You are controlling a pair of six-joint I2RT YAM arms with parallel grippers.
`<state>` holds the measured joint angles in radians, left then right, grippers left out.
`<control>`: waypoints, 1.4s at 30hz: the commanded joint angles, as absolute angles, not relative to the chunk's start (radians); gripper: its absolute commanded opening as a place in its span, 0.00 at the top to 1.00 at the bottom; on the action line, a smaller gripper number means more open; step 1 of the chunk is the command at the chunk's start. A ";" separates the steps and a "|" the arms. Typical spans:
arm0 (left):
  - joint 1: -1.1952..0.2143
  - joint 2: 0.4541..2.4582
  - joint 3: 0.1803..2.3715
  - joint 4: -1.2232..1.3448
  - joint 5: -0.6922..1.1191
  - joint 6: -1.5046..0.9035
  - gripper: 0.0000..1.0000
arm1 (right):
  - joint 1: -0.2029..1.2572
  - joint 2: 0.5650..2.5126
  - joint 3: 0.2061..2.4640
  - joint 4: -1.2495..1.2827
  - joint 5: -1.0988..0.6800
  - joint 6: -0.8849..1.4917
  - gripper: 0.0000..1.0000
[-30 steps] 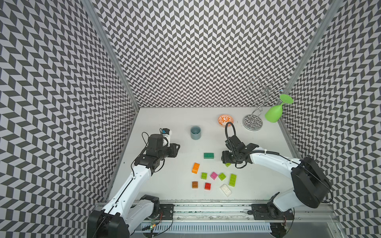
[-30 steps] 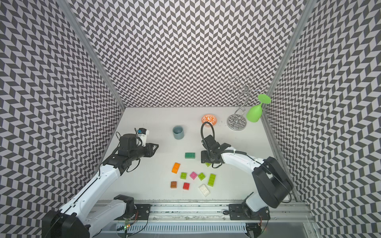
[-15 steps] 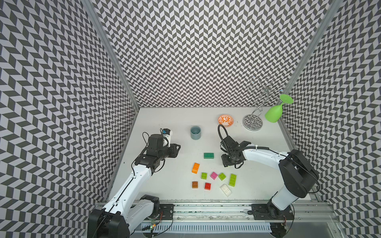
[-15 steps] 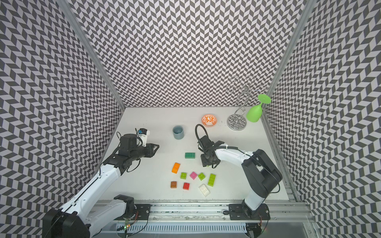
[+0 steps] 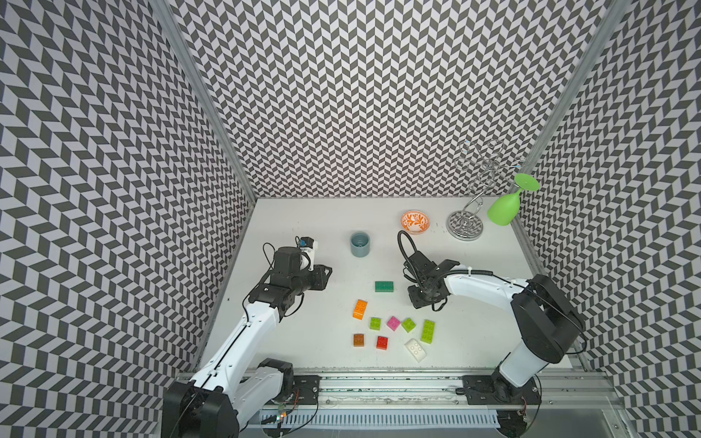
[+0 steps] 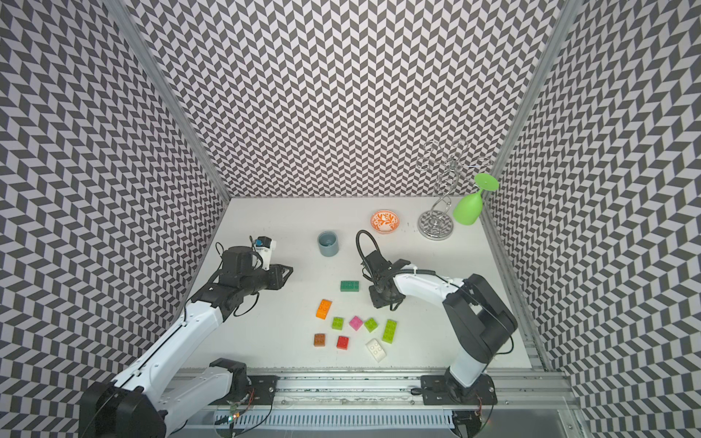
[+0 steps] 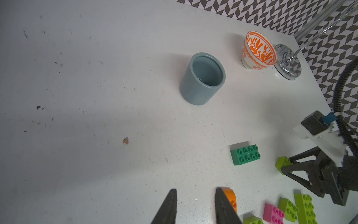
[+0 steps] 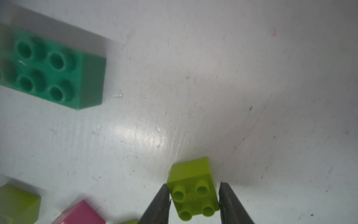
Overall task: Assemble the letter s with lego
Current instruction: Pick up the lego brick from the center of the board, then assemble the lego brick with the lego brick.
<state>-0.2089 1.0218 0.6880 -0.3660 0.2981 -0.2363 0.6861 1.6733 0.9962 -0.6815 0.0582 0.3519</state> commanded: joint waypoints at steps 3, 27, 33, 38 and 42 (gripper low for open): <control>-0.204 1.023 0.682 -0.347 0.304 -0.236 0.65 | 0.698 1.684 1.027 -0.695 0.090 0.346 0.63; -0.203 1.006 0.682 -0.351 0.295 -0.239 0.65 | 0.764 1.777 1.374 -0.742 0.035 0.686 0.74; -0.204 1.005 0.683 -0.351 0.295 -0.239 0.65 | 0.780 1.840 1.417 -0.747 0.025 0.726 0.81; -0.204 0.999 0.681 -0.348 0.300 -0.241 0.65 | 0.790 1.876 1.438 -0.753 0.024 0.744 0.84; -0.204 0.999 0.679 -0.348 0.299 -0.240 0.64 | 0.793 1.901 1.442 -0.764 0.023 0.744 0.84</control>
